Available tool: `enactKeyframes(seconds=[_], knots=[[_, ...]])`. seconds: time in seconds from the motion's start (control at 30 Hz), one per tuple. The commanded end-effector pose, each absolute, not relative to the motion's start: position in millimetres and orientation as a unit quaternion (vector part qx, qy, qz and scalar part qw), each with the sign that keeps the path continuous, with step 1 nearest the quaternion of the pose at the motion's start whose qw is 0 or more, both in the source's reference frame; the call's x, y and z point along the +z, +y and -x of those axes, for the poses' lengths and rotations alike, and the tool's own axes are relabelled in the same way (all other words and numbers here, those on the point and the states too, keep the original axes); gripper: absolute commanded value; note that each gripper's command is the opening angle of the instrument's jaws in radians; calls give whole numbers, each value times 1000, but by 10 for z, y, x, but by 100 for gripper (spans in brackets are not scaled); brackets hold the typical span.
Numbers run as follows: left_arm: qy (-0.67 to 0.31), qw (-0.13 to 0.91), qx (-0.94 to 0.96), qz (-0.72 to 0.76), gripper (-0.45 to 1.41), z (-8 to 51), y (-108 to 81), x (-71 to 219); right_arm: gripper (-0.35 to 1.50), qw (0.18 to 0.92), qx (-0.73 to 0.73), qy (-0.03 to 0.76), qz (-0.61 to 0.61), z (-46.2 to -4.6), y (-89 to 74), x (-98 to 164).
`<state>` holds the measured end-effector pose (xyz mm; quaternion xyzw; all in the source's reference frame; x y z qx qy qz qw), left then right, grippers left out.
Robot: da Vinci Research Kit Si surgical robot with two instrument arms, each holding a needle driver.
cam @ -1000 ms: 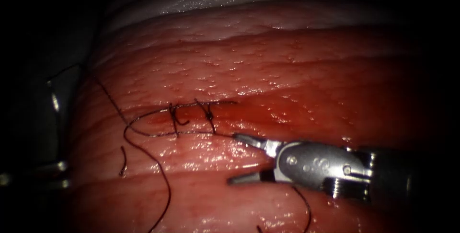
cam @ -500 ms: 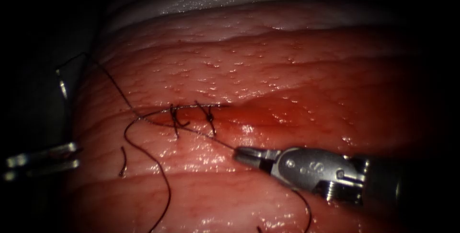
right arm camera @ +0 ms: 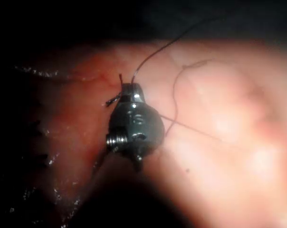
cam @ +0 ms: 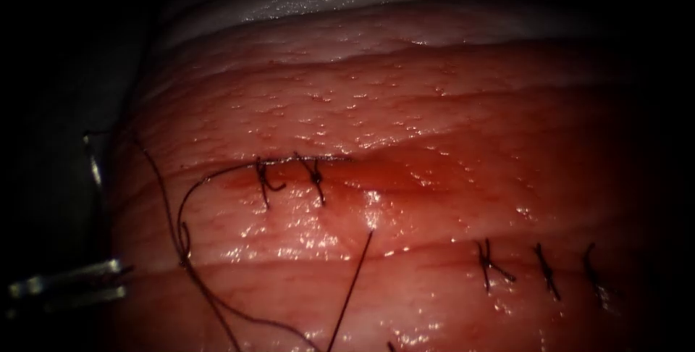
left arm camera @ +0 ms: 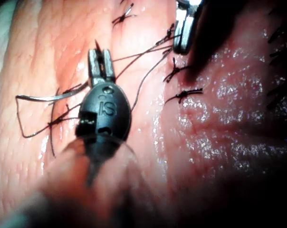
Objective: Wound Closure
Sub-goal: Pull the suture through the tissue with the right driver.
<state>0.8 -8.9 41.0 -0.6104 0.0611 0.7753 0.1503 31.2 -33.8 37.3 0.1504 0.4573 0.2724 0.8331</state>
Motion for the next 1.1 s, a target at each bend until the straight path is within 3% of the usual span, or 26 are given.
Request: enactKeyframes(seconds=[0.03, 0.07, 0.1, 0.13, 0.23, 0.57, 0.93, 1.03, 1.1], knots=[[59, 149, 774, 612, -45, -7, -88, 416, -35, 829, 269, 463, -161, -325, -340, 374], [57, 149, 774, 613, -45, -11, -86, 416, -5, 824, 237, 497, -134, -324, -330, 379], [56, 150, 775, 612, -45, -16, -83, 418, 84, 816, 225, 522, -108, -320, -316, 385], [55, 150, 775, 611, -45, -19, -82, 419, 111, 812, 212, 537, -88, -316, -306, 391], [54, 156, 784, 599, -45, -36, -71, 427, 138, 796, 213, 565, -49, -294, -275, 408], [81, 198, 801, 560, -45, -80, -41, 461, 129, 796, 224, 562, -21, -244, -227, 443], [84, 201, 803, 555, -45, -74, -38, 475, 126, 804, 232, 548, -7, -236, -193, 532], [84, 201, 803, 555, -45, -75, -38, 475, 121, 810, 237, 537, 5, -233, -189, 556], [84, 201, 803, 555, -45, -75, -38, 475, 98, 821, 241, 517, 14, -232, -190, 568]])
